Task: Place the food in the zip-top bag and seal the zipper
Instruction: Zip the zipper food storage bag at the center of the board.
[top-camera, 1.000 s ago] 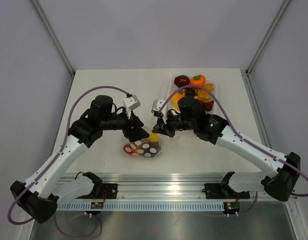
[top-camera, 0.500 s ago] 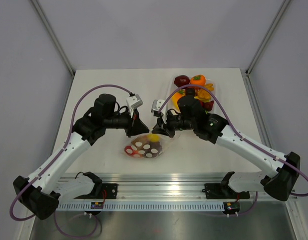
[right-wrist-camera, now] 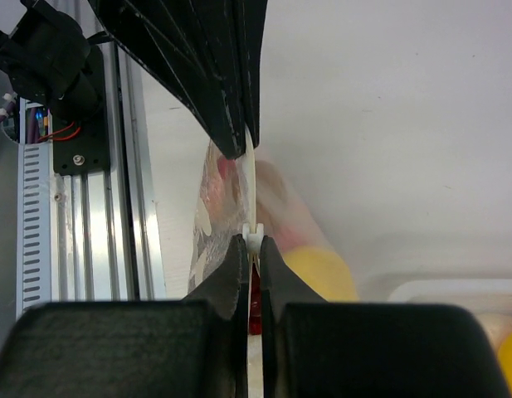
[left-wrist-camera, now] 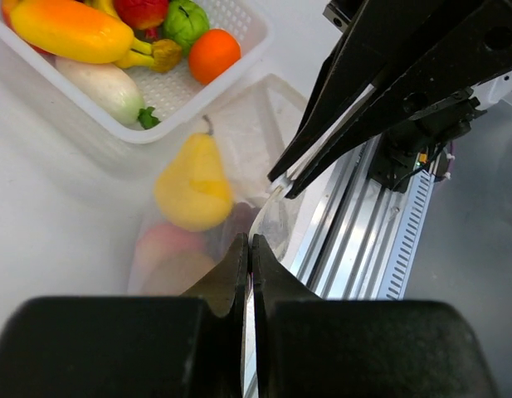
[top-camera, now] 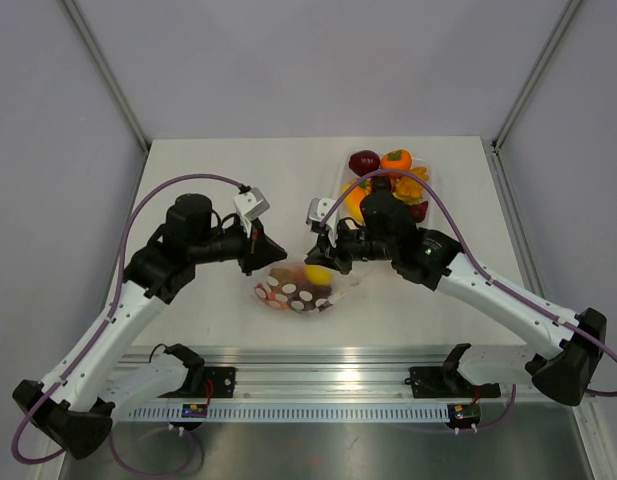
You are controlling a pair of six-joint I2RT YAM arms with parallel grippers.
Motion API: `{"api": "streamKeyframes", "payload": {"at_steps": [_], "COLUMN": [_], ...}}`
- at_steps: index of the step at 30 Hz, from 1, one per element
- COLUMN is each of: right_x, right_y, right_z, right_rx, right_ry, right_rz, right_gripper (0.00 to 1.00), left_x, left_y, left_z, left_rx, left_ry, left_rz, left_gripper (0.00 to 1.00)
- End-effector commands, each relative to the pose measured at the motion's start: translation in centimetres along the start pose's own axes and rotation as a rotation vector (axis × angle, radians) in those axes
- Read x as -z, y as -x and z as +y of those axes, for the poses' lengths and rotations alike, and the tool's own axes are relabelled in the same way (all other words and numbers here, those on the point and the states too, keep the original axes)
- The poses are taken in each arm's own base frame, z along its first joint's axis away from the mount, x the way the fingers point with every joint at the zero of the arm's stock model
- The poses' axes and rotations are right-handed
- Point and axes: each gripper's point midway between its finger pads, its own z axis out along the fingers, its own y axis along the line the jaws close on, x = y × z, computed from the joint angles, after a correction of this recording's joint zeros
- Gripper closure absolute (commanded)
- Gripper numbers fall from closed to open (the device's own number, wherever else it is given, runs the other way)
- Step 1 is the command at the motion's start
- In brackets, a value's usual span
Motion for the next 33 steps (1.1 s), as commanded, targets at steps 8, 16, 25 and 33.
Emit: {"api": "streamKeyframes", "payload": {"at_steps": [8, 16, 25, 33], "right_x": [1.5, 2.3, 3.2, 3.9], "right_y": [-0.2, -1.1, -2.5, -3.6], "right_z": [-0.3, -0.5, -0.1, 0.2], "right_rx": [0.01, 0.002, -0.021, -0.037], "right_ry": [-0.052, -0.093, -0.114, -0.129], "right_rz": [0.002, 0.014, 0.047, 0.062], "right_gripper": [1.0, 1.0, 1.0, 1.0], "left_x": [1.9, 2.5, 6.0, 7.4], "left_y": [2.6, 2.0, 3.5, 4.6], "left_z": [2.8, 7.9, 13.6, 16.9], "left_rx": [-0.042, 0.081, 0.218, 0.303], "left_ry": [0.159, 0.302, 0.518, 0.643], "left_rz": [-0.086, -0.089, -0.186, -0.253], "left_gripper": [1.0, 1.0, 1.0, 1.0]}}
